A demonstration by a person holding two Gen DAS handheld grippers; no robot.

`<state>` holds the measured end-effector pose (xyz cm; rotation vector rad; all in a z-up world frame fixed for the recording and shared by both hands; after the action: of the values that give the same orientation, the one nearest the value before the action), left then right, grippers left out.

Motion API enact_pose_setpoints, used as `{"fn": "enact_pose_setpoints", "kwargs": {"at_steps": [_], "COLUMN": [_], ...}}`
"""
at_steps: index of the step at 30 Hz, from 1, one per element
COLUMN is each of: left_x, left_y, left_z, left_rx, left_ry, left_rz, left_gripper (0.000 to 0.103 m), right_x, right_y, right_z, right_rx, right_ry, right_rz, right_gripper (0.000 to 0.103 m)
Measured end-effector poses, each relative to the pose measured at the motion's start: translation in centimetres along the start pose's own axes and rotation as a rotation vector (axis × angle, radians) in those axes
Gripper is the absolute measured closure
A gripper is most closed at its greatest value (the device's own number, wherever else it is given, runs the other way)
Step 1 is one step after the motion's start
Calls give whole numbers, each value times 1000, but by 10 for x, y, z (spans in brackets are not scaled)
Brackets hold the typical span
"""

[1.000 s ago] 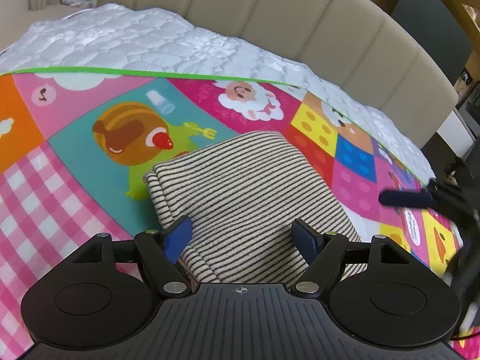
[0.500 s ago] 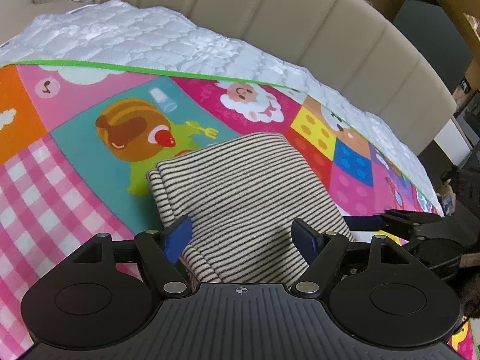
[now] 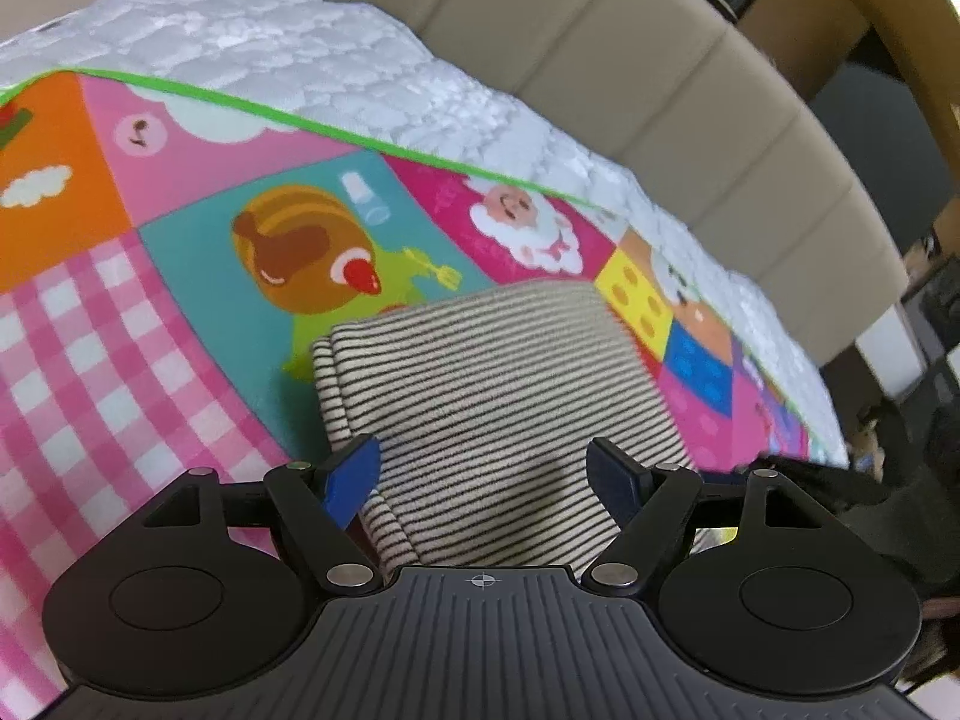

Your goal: Fold clothes

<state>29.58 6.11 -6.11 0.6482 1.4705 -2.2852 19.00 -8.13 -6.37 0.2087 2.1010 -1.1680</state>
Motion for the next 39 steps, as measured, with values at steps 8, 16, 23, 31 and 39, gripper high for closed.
{"fn": "enact_pose_setpoints", "kwargs": {"at_steps": [8,16,23,31,39], "left_x": [16,46,45,44,45], "left_y": [-17,4,10,13,14], "left_z": [-7,17,25,17,12], "left_rx": [-44,-27,-37,-27,1], "left_ry": [-14,129,162,146,124], "left_rz": [-8,-90,-96,-102,-130], "left_gripper": [21,32,35,35,26], "right_x": [3,-12,-51,-53,-35], "right_y": [2,-14,-9,30,14], "right_z": [7,16,37,46,70], "right_rx": [3,-4,65,102,-1], "right_ry": [-6,-17,20,-38,161], "right_rz": [-5,38,149,62,64], "right_gripper": [32,32,35,33,25]}}
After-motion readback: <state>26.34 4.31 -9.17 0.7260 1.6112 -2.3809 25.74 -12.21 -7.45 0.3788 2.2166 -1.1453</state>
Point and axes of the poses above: each gripper's, at about its wrist camera, not at the fingertips, and y roughly the way its jaws point, z to its right, x to its underside, the point moved 7 cm from there along y, roughly the way its jaws point, and after that the axes turned 13 degrees about -x, right-handed, at the moved point
